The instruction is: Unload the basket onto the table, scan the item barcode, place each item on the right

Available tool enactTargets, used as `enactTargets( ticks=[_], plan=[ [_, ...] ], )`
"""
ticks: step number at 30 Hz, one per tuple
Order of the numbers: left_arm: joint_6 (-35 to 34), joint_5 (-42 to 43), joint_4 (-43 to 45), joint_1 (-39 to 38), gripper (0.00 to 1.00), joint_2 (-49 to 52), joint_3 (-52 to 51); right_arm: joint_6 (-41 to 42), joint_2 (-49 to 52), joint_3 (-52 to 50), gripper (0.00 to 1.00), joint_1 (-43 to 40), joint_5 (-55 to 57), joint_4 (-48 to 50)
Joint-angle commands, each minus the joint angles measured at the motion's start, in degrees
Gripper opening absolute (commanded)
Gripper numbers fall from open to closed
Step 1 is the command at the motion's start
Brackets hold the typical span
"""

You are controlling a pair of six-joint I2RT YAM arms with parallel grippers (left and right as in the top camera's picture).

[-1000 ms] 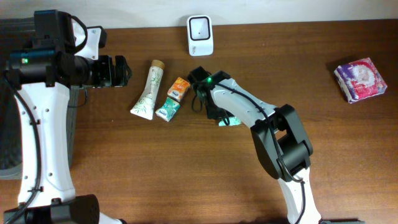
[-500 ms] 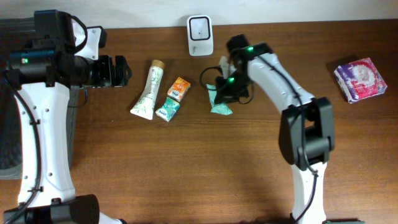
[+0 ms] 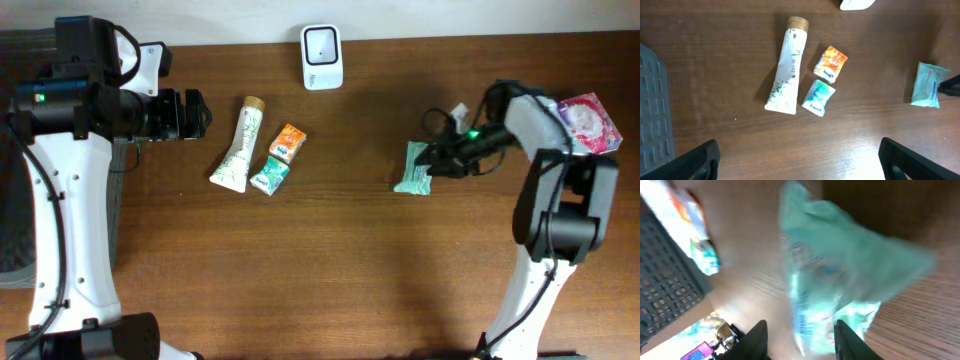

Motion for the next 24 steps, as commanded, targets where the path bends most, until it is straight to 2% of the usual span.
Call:
enactTargets(
  ticks=[1,6,9,10,11,13,14,18,20,22,24],
  plan=[
    [0.0,0.6,-0.1,-0.1,0.99,0.0,0.2,-4.9,-1.6,7.6,0.41,0.1,0.2,-6.9],
    [0.0,0.6,-0.1,-0.1,0.99,0.0,0.2,-2.1,-1.6,18.6,0.43,4.9,12.6,-14.2],
    [0.0,0.6,-0.1,-0.1,0.99,0.0,0.2,0.8,-1.6,20.2,0.44,11.1,22.0,-14.1],
    [0.0,0.6,-0.1,-0.1,0.99,0.0,0.2,3.8,-1.5,20.2,0.45,14.1,29.3,-13.9],
    [0.0,0.6,-0.1,-0.1,0.99,0.0,0.2,6.4,-1.5,20.2,0.46,16.8,35.1,-13.7],
    [0.0,0.6,-0.1,-0.1,0.99,0.0,0.2,7.2,-1.5,20.2,0.54,19.9,39.4,-13.0],
    [0.0,0.6,-0.1,-0.1,0.99,0.0,0.2,7.2,-1.5,20.2,0.66,20.8,39.5,-12.5],
    [0.0,0.6,-0.1,-0.1,0.99,0.0,0.2,7.2,-1.5,20.2,0.84,19.0,37.3,-11.8],
    [0.0,0.6,-0.1,-0.1,0.99,0.0,0.2,5.0,-1.5,20.2,0.88,15.8,32.7,-12.4],
    [0.0,0.6,-0.1,-0.1,0.99,0.0,0.2,-1.2,-1.3,20.2,0.91,11.0,25.2,-14.1],
    [0.0,0.6,-0.1,-0.1,0.99,0.0,0.2,-2.2,-1.3,19.5,0.95,8.3,24.2,-14.4]
  ],
)
